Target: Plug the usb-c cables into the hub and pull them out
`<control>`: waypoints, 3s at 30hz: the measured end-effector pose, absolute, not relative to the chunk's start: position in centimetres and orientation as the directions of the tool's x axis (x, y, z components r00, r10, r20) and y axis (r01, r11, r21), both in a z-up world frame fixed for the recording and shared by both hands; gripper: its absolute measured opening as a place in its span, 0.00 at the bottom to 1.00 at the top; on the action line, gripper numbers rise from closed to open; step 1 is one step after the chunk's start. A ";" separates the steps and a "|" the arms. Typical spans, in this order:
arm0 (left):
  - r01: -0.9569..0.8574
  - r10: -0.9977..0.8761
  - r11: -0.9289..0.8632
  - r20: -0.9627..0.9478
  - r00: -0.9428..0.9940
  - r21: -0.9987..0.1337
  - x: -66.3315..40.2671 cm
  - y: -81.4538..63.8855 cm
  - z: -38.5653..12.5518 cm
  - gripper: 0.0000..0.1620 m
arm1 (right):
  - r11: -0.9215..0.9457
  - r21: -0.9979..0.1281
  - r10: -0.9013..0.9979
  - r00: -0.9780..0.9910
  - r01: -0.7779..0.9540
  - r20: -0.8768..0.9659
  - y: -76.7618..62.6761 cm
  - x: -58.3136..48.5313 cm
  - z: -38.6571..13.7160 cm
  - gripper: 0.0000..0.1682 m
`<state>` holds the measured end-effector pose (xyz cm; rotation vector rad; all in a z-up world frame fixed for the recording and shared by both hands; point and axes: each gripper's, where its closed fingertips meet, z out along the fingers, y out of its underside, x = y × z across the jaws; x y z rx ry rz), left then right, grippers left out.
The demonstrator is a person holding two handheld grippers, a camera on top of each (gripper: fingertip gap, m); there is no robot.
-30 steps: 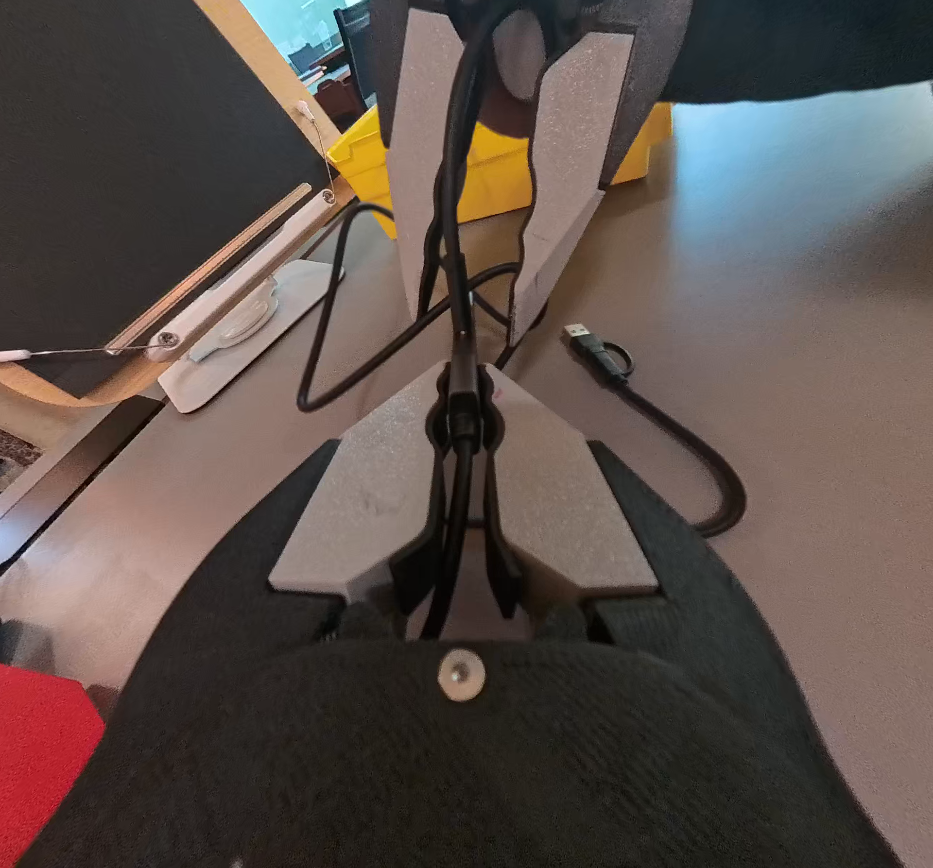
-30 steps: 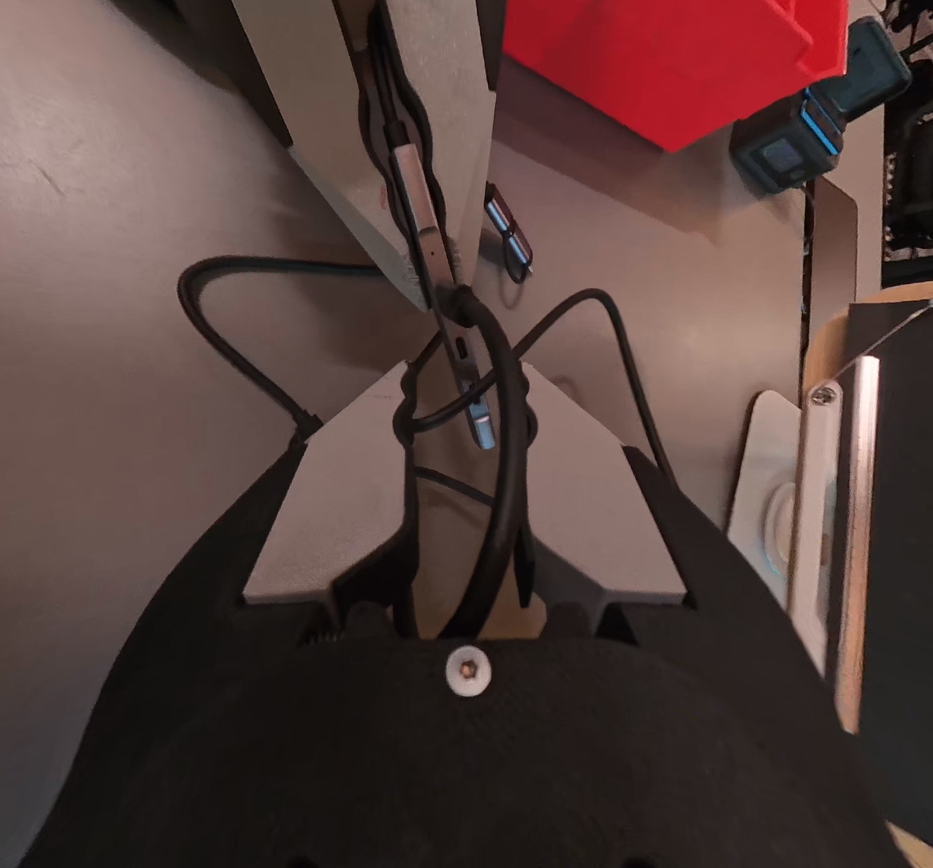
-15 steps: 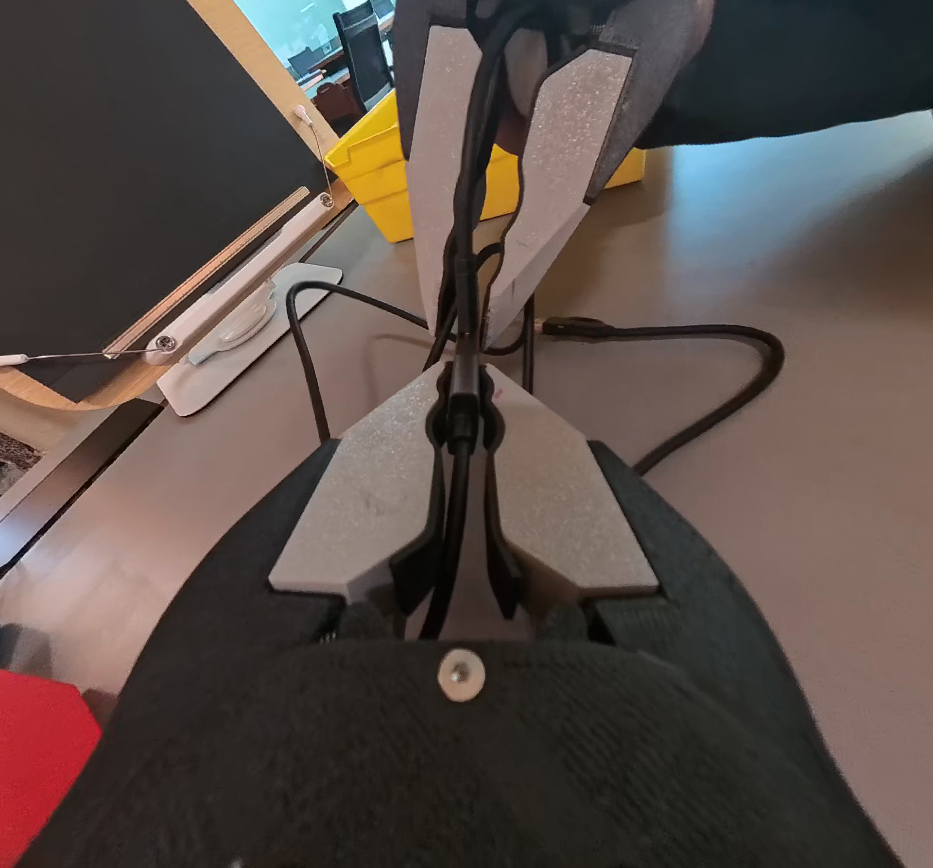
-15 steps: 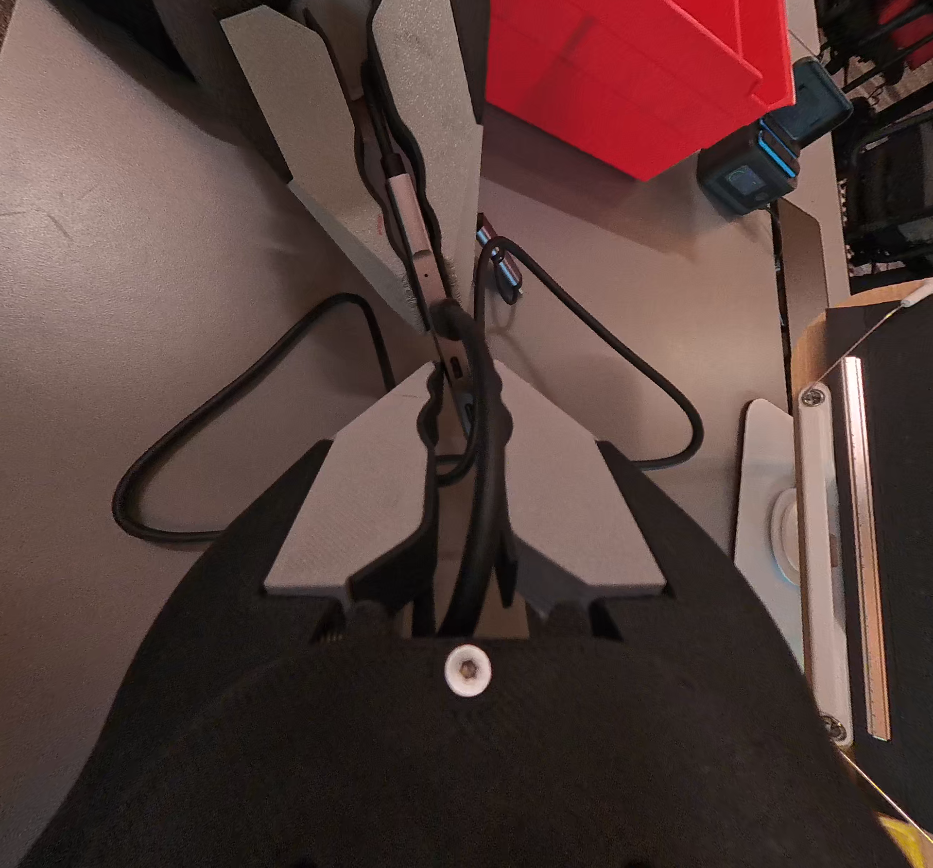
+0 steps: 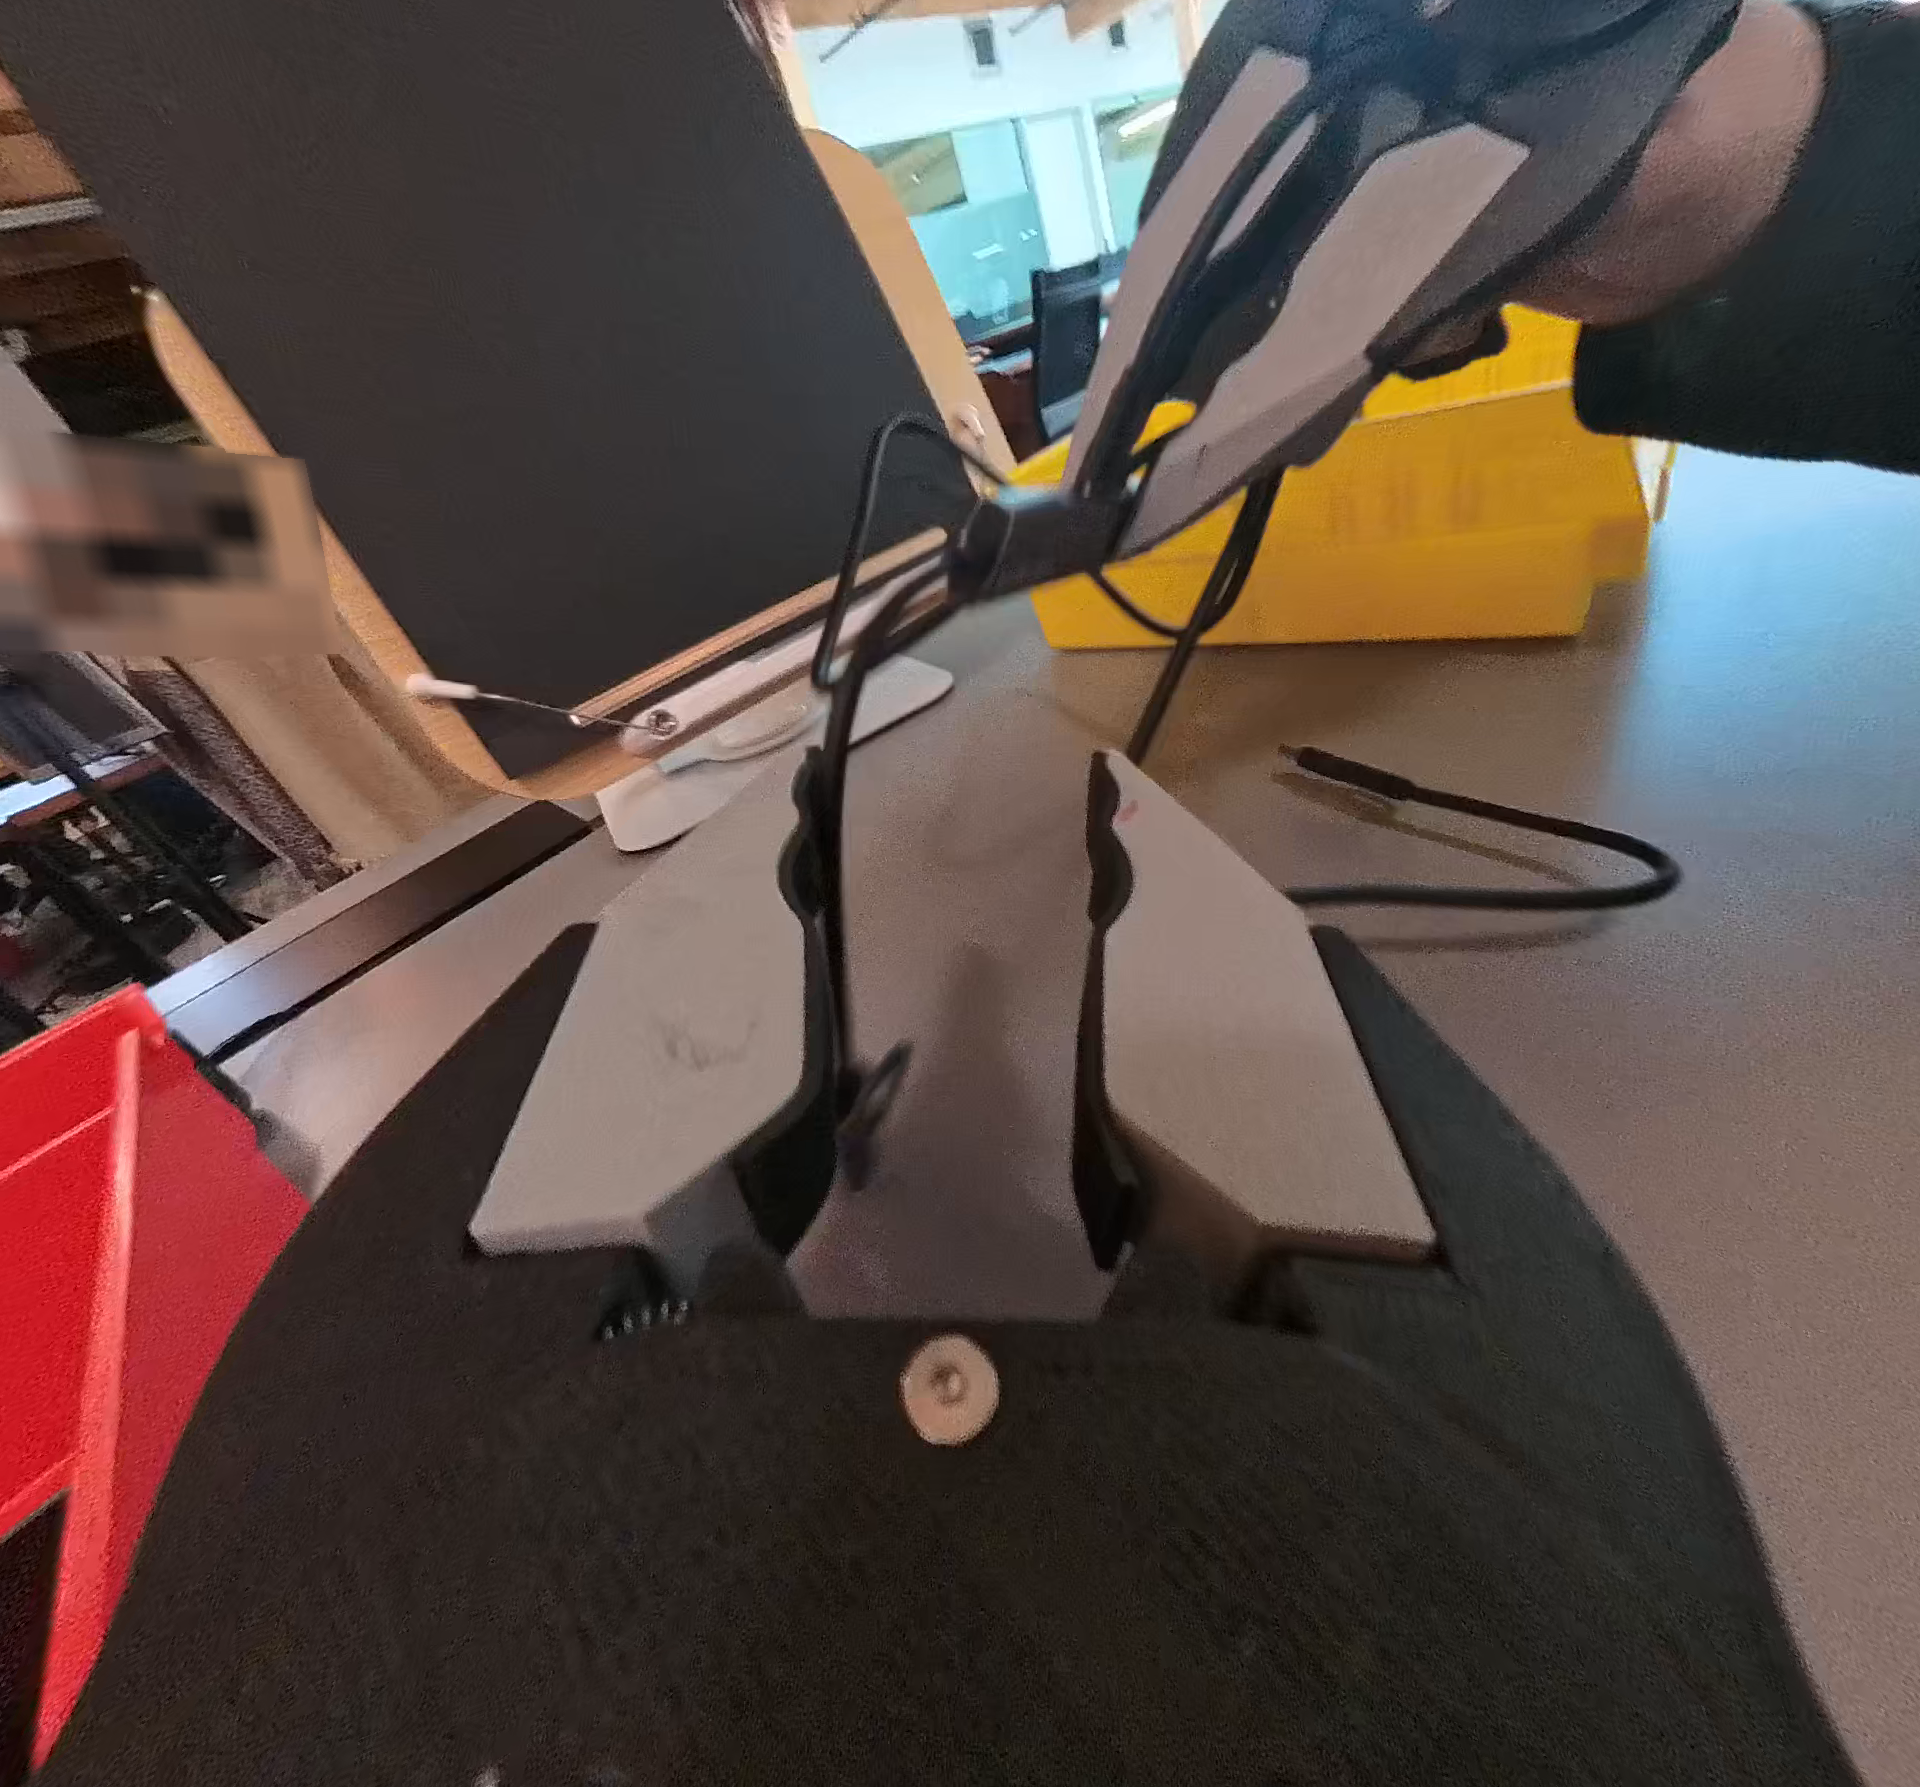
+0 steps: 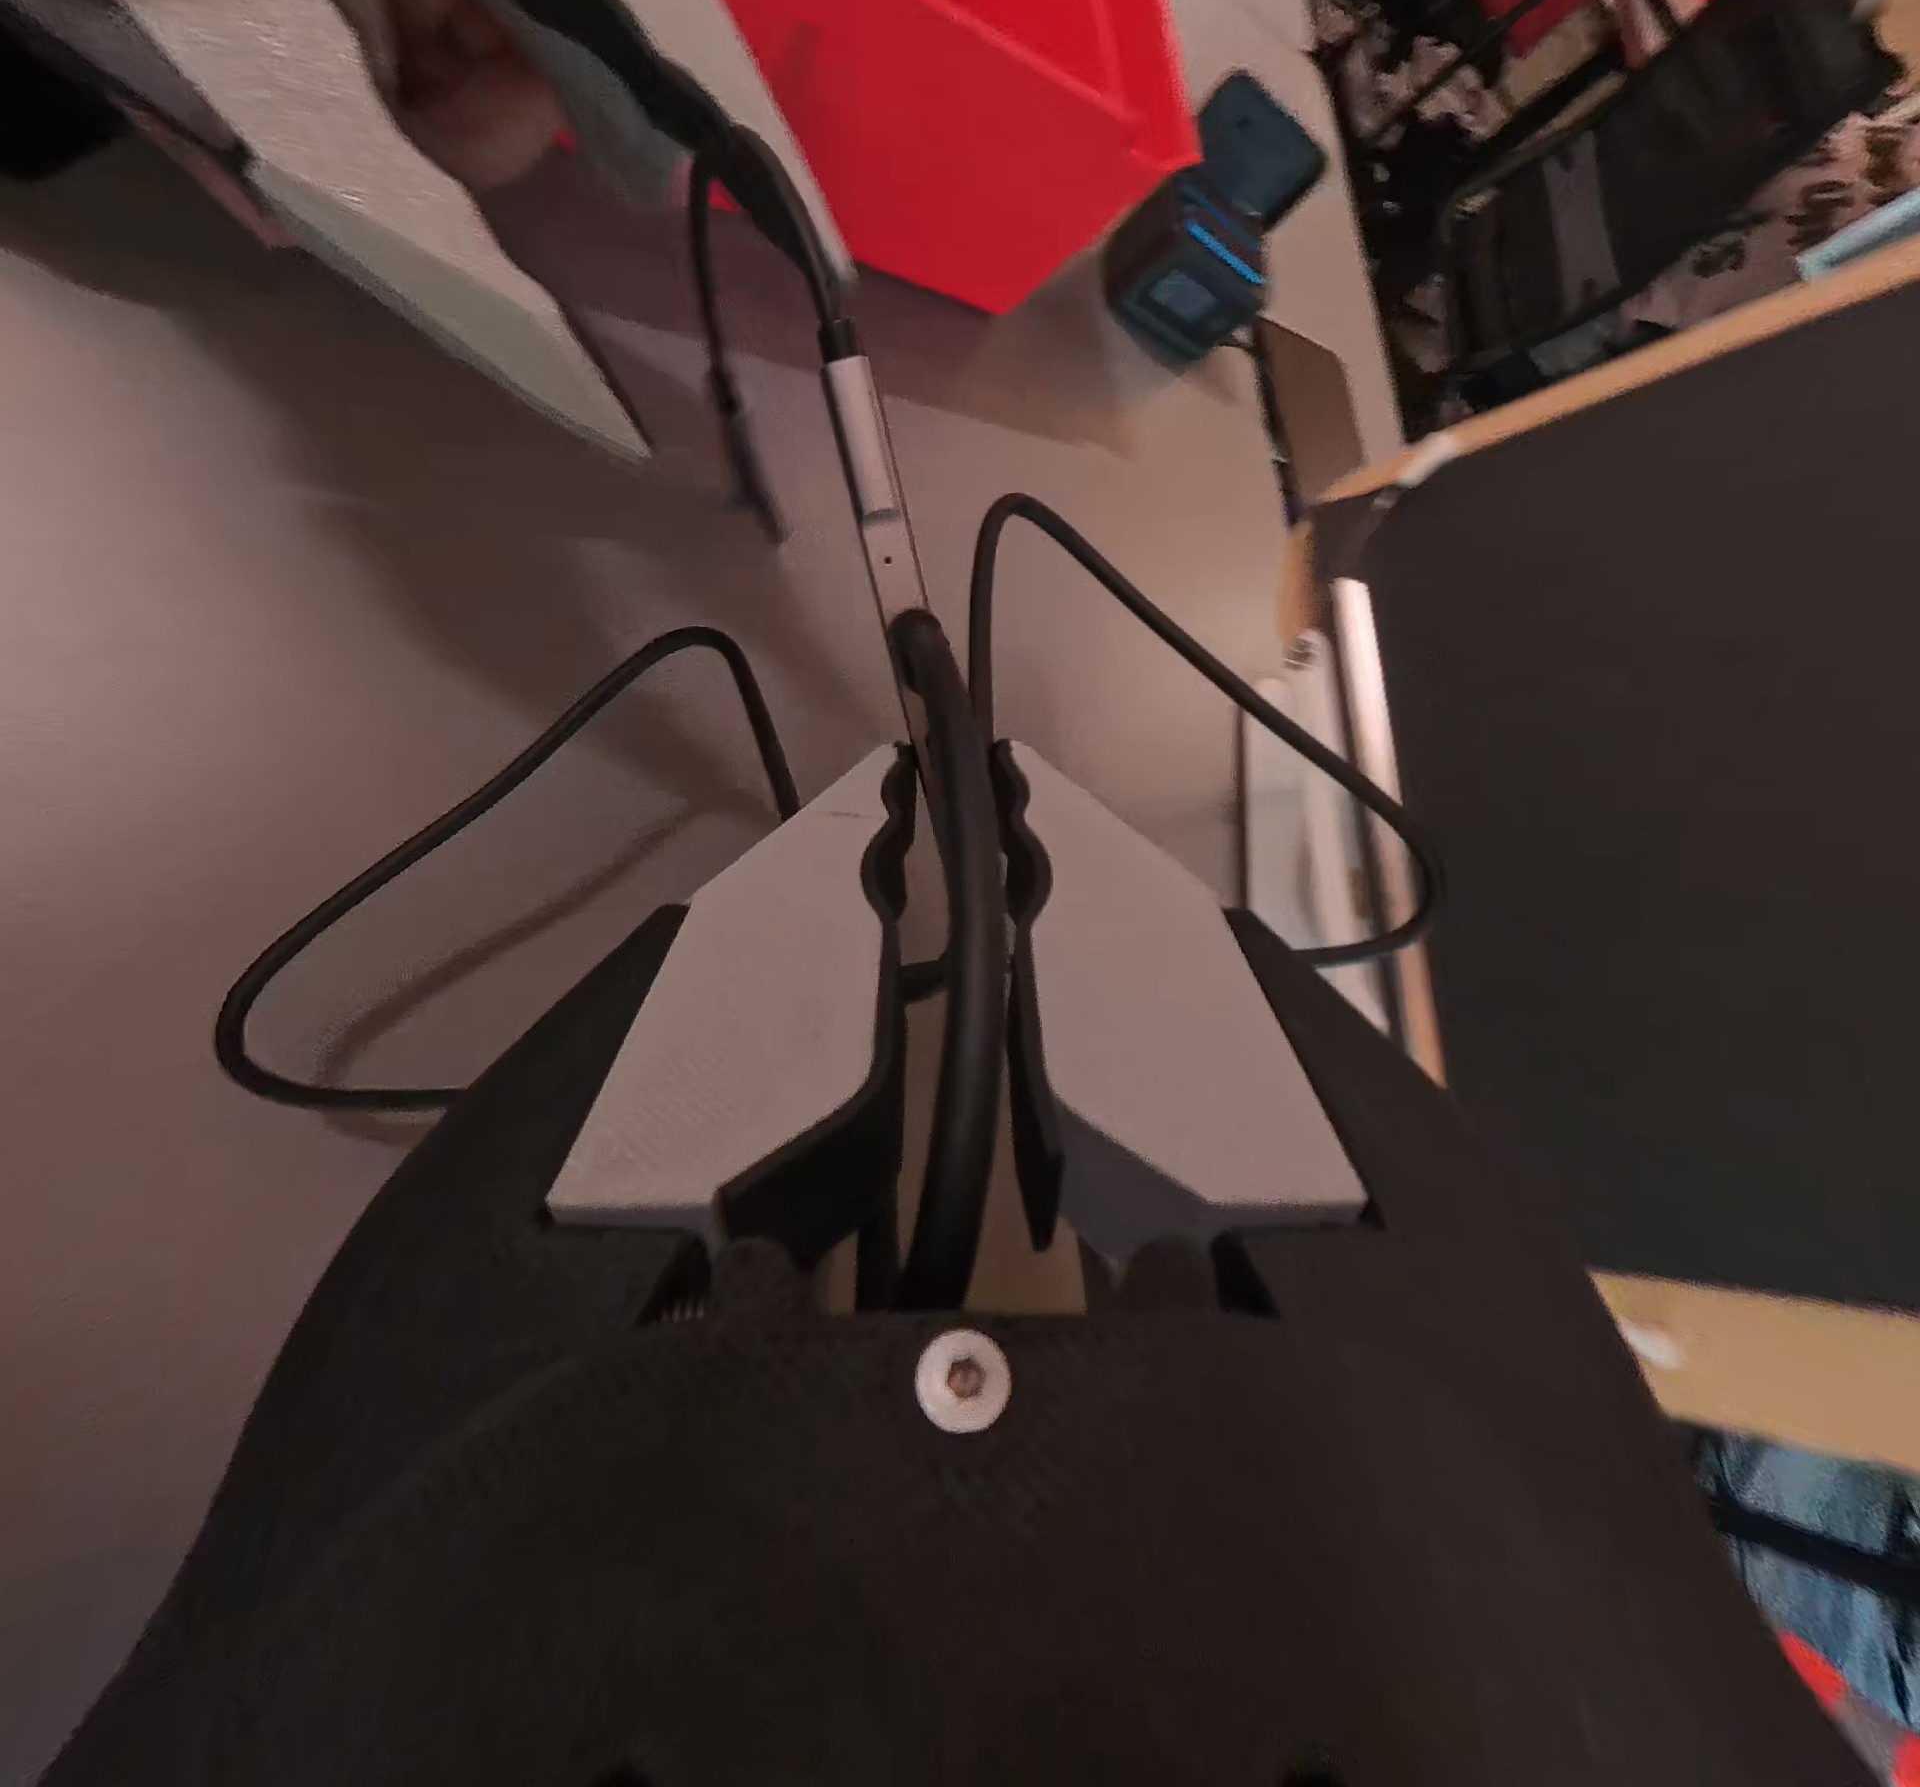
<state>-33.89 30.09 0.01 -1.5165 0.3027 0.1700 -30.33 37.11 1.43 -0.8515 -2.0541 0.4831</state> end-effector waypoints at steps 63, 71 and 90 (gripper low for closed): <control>0.014 0.353 -0.468 -0.172 0.919 -0.883 -41.2 11.3 -3.1 0.40 | -0.177 -0.936 0.963 0.251 0.305 -0.100 46.6 -9.8 -0.1 0.49; -0.080 0.371 -0.521 -0.310 0.875 -0.850 -42.9 16.1 -6.0 0.09 | -0.109 -0.885 0.930 0.361 0.452 0.070 46.3 -15.0 -4.8 0.45; -0.319 0.451 -0.298 -0.427 0.784 -0.900 -44.8 6.7 2.7 0.05 | -0.086 -0.876 0.938 0.334 0.476 0.090 36.9 -19.4 -4.3 0.08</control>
